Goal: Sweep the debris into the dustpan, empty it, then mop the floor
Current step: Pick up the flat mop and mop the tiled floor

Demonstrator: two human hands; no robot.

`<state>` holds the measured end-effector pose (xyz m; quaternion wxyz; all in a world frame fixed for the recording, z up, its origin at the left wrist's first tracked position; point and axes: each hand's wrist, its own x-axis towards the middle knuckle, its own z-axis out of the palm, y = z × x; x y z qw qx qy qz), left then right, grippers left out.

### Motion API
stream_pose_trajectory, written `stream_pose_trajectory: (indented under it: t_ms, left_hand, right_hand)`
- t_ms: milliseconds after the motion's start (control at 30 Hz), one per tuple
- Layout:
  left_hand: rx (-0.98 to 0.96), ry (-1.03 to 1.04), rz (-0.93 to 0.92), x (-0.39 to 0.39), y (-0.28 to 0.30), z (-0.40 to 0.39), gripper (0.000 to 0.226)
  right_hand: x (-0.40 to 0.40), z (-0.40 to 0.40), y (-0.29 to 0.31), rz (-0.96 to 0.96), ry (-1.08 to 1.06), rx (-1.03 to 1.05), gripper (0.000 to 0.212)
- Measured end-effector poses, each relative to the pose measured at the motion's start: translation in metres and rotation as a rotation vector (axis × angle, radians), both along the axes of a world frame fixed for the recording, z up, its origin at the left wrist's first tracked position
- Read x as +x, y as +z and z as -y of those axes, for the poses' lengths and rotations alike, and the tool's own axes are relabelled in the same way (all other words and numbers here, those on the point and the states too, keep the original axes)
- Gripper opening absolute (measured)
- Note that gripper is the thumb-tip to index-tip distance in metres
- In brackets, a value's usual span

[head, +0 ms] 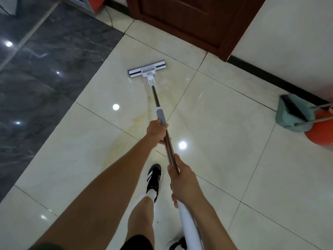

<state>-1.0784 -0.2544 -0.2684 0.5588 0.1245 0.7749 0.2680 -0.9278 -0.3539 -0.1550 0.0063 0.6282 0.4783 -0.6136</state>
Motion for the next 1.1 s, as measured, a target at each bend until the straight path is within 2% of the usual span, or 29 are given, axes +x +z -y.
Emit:
stream_pose_trajectory:
  t_ms: [133,333,500,700,833,1100]
  left_hand:
    - [0.003,0.045,0.021,-0.065,-0.004,-0.076,0.033]
    - [0.04,0.036,0.048,-0.145,-0.01,-0.17,0.027]
    - [0.049,0.016,0.067,-0.183,-0.014,-0.219,0.021]
    - [0.017,-0.068,0.055,-0.158,-0.02,-0.219,0.026]
    - [0.022,-0.075,0.042,-0.145,-0.015,-0.204,0.018]
    - [-0.002,-0.231,0.005,-0.064,-0.009,-0.123,0.012]
  right_hand:
    - [-0.067,-0.073,-0.016,-0.031,-0.039,0.021,0.049]
    - [-0.156,-0.176,-0.026,-0.062,-0.09,0.029,0.029]
    - [-0.193,-0.233,-0.033,-0.001,-0.019,0.048,0.026]
    - [-0.164,-0.223,-0.026,0.046,-0.001,0.039,0.032]
    - [-0.152,-0.202,-0.027,0.039,-0.007,0.065,0.028]
    - [-0.078,-0.101,-0.018,0.021,-0.118,0.028,0.038]
